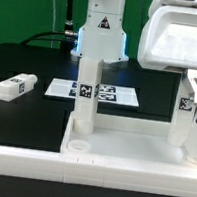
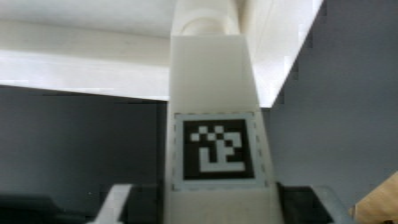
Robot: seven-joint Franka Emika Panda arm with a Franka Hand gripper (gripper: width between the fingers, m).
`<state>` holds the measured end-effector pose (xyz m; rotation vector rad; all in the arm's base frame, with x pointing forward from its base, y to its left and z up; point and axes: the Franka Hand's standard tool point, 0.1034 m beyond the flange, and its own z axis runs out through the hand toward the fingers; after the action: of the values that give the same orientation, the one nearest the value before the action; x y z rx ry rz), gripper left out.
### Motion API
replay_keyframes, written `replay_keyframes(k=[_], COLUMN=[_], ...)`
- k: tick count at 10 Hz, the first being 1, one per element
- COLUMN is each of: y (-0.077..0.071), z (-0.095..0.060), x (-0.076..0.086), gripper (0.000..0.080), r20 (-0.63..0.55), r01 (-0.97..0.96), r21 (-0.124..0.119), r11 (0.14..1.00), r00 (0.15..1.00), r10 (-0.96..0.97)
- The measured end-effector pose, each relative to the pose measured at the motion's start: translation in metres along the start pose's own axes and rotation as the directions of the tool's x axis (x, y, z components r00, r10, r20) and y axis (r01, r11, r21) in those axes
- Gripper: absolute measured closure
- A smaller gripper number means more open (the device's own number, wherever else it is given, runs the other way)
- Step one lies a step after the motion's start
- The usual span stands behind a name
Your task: Assemble desk
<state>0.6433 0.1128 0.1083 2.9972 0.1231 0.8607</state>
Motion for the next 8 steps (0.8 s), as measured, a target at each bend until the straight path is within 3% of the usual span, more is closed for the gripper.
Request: replay_keyframes(k=[3, 4, 5, 8], y=[-0.0001, -0.0001, -0.0001, -0.0001], z=[-0.0001, -0.0001, -0.0001, -0.0001], x=[0.0000, 0.0000, 0.0000, 0.0001], gripper=[0.0505, 0.0308, 0.0201, 0.0152], r20=[0.000, 0.000, 0.000, 0.000], r01=[0.002, 0.002, 0.002, 0.003], r21=[0.000, 0.000, 0.000, 0.000], r11=[1.000, 1.000, 1.000, 1.000], r00=[1.000, 1.000, 1.000, 1.000], r10=[-0.002, -0.002, -0.002, -0.003])
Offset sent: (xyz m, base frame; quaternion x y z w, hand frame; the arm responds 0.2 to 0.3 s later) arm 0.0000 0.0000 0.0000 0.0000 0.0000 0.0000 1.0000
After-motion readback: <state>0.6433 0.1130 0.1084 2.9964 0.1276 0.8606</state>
